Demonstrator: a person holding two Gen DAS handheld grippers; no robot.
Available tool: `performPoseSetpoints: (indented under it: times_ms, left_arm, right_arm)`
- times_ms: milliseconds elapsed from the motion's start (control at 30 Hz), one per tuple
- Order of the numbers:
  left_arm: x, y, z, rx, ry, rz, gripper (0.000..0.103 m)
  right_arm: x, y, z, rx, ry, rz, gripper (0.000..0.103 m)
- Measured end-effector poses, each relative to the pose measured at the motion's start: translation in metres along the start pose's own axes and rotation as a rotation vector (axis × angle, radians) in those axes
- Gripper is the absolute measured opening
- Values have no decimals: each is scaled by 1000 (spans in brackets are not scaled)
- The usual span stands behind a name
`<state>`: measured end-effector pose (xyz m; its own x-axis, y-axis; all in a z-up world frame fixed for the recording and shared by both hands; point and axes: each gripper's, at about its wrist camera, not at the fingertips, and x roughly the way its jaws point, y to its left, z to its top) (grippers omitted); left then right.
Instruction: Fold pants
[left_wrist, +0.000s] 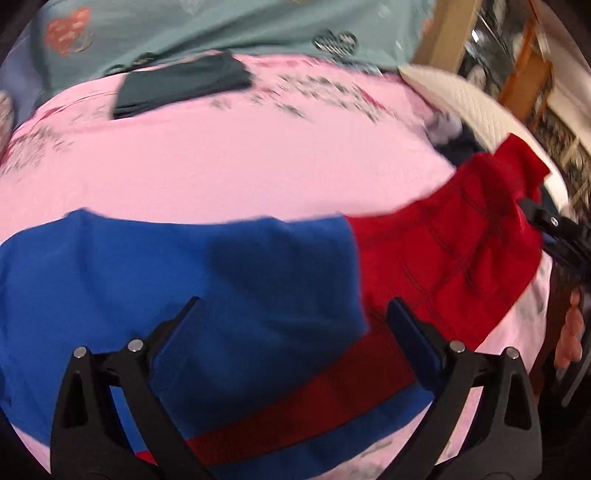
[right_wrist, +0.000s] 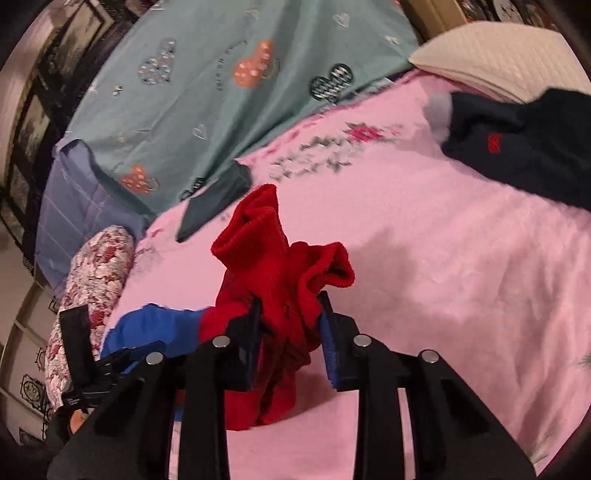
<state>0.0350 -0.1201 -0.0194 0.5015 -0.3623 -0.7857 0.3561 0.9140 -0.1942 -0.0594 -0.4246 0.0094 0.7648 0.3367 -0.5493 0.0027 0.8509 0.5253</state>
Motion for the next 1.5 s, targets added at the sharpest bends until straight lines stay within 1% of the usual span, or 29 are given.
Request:
performPoseSetpoints:
  times_ms: [67, 100, 167, 200, 267, 300, 333, 367, 400, 433, 467, 533, 567, 633, 700, 800, 833, 867, 900, 933, 967, 1100, 1200, 1233, 1300, 1367, 1400, 1467, 1500]
  left_arm:
    - [-26, 29, 1, -65, -68, 46, 99]
    - [-41, 45, -1, -98, -102, 88, 99]
    - [-61, 73, -4, -160, -140, 152, 99]
    - [-72, 91, -10, -204, -154, 179, 99]
    - [-83, 115, -19, -258, -164, 212, 99]
    - [-85, 128, -27, -283, -157, 234, 99]
    - [-86, 136, -33, -301, -144, 244, 99]
    - [-84, 142, -37, -315, -131, 247, 99]
    - [-83, 148, -41, -327, -118, 247, 99]
    - [-83, 153, -46, -336, -113, 244, 99]
    - [-85, 154, -49, -338, -112, 240, 99]
    - [-85, 151, -51, -316, -108, 225, 99]
    - [-83, 146, -50, -290, -106, 217, 99]
    - [-78, 131, -48, -220, -97, 207, 99]
    - [-66, 120, -46, -164, -69, 207, 99]
    - [-38, 114, -51, -131, 14, 239, 100]
    - [-34, 115, -53, -136, 25, 236, 100]
    - [-35, 116, -53, -140, 22, 230, 100]
    - [-36, 117, -53, -145, 20, 228, 100]
    - [-36, 118, -53, -146, 22, 230, 100]
    - [-34, 118, -53, -141, 28, 229, 100]
    - [-33, 118, -53, -131, 31, 231, 101]
    - [-37, 120, -54, -147, 18, 219, 101]
    - [-39, 122, -55, -155, 12, 219, 101]
    - [-47, 126, -58, -162, 2, 245, 101]
    - [-56, 132, -64, -170, -4, 258, 101]
    - [-62, 136, -68, -177, -9, 272, 101]
    - [-72, 146, -75, -196, -19, 294, 101]
    - [-75, 151, -77, -206, -21, 298, 101]
  right_arm:
    - [-3, 49, 7, -96, -11, 45, 29]
    - [-2, 73, 9, -151, -12, 46, 29]
    - [10, 126, 4, -279, -5, 50, 29]
    - [23, 155, -4, -347, 18, 54, 29]
    - [62, 201, -28, -467, 100, 56, 32]
    - [82, 215, -44, -515, 165, 52, 36]
    - [108, 228, -67, -581, 269, 45, 38]
    - [125, 233, -87, -619, 348, 42, 39]
    - [138, 235, -105, -639, 419, 46, 44]
    - [137, 237, -111, -652, 404, 40, 49]
    - [127, 238, -110, -659, 365, 63, 49]
    - [102, 235, -97, -608, 305, 135, 49]
    - [91, 233, -89, -592, 264, 134, 49]
    - [79, 232, -82, -620, 218, 78, 49]
    - [85, 235, -82, -653, 224, 32, 49]
    - [110, 242, -89, -685, 297, 41, 49]
    - [119, 243, -93, -683, 336, 57, 47]
    - [128, 243, -98, -677, 383, 83, 29]
    - [136, 240, -101, -672, 417, 96, 19]
    - [143, 235, -101, -644, 444, 107, 14]
    - [144, 230, -98, -602, 440, 127, 10]
    - [114, 220, -67, -483, 356, 235, 9]
    - [99, 239, -53, -508, 308, 265, 9]
    - [102, 249, -56, -536, 321, 262, 12]
    - [124, 263, -76, -581, 408, 231, 18]
    - [147, 266, -105, -639, 495, 162, 32]
    - [148, 266, -112, -671, 484, 121, 35]
    - [139, 273, -115, -747, 398, 66, 50]
    - [134, 276, -115, -774, 364, 49, 55]
